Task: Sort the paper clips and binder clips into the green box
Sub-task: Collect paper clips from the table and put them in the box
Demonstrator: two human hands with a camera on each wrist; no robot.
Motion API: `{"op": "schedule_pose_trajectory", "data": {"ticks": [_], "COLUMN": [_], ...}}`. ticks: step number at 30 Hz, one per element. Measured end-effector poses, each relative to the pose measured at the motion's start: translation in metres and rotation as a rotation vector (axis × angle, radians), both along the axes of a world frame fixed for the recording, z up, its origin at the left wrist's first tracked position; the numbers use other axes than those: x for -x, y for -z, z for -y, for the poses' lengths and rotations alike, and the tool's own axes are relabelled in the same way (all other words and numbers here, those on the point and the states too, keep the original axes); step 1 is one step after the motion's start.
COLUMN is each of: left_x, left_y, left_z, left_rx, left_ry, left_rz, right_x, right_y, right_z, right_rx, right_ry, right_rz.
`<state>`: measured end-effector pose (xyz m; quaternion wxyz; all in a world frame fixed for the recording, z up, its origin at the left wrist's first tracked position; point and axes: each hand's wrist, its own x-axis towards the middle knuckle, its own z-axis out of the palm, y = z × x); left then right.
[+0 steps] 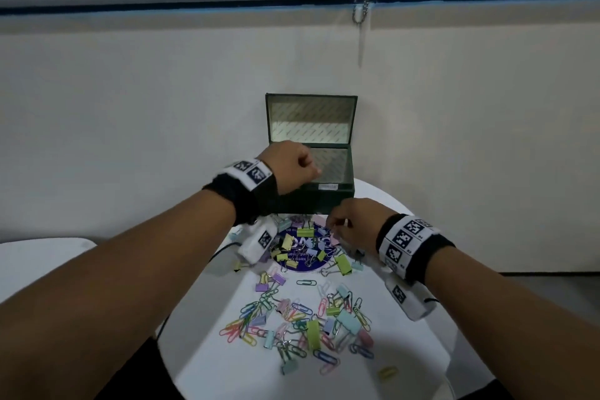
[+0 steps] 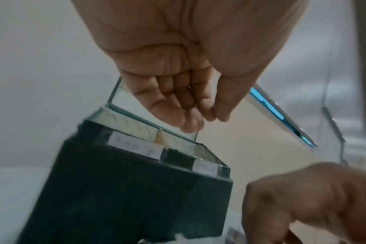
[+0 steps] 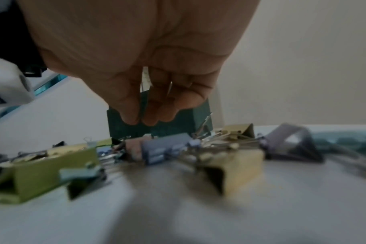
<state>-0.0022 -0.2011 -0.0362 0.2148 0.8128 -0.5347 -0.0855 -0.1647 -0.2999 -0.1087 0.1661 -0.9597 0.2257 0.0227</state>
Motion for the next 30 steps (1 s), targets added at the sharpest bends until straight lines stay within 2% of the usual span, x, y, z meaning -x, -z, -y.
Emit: {"op": "schedule_pose_trajectory", "data": {"ticks": [3,6,8,11,14,18,24,27,30], "left_x": [0.002,-0.004,-0.007,-0.008,-0.008,-0.009,-0.022,-0.026,-0.028], "left_y": [0.010,0.030,0.043,0.064,0.074,0.074,0.076,0.076,0.079], "left_z": [-0.034,-0.067,-0.083,-0.096,-0.100,-0.102,-0.105,-0.105,-0.104], "left_rx": [-0.147,-0.429,-0.535,-0.525,-0.474,-0.376,-0.215,-0.206,-0.237], "left_ry": [0.056,0.063,0.055,0.118,0.120,0.042,-0.189,-0.240,-0.217], "left_rz": [0.048,0.126,0.178,0.214,0.176,0.143,0.154,0.149,0.142], "right_x": [-0.008,-0.016,-0.020,-0.023,-0.023,-0.022,-0.024,-0.025,-0.026], "right_y": [0.002,0.006,0.007,0.007,0.007,0.007,0.010,0.012,0.014], "right_z": [-0.010,-0.012,-0.011,-0.012,-0.013,-0.015,-0.017,-0.017,-0.017], "right_rx": [0.027,0.046,0.037,0.003,-0.005,-0.003,0.007,0.005,-0.026], "right_ry": [-0.110,-0.104,-0.082,-0.074,-0.091,-0.105,-0.124,-0.127,-0.117], "right_rz": [-0.063,-0.098,-0.099,-0.078,-0.057,-0.046,-0.065,-0.073,-0.060]}}
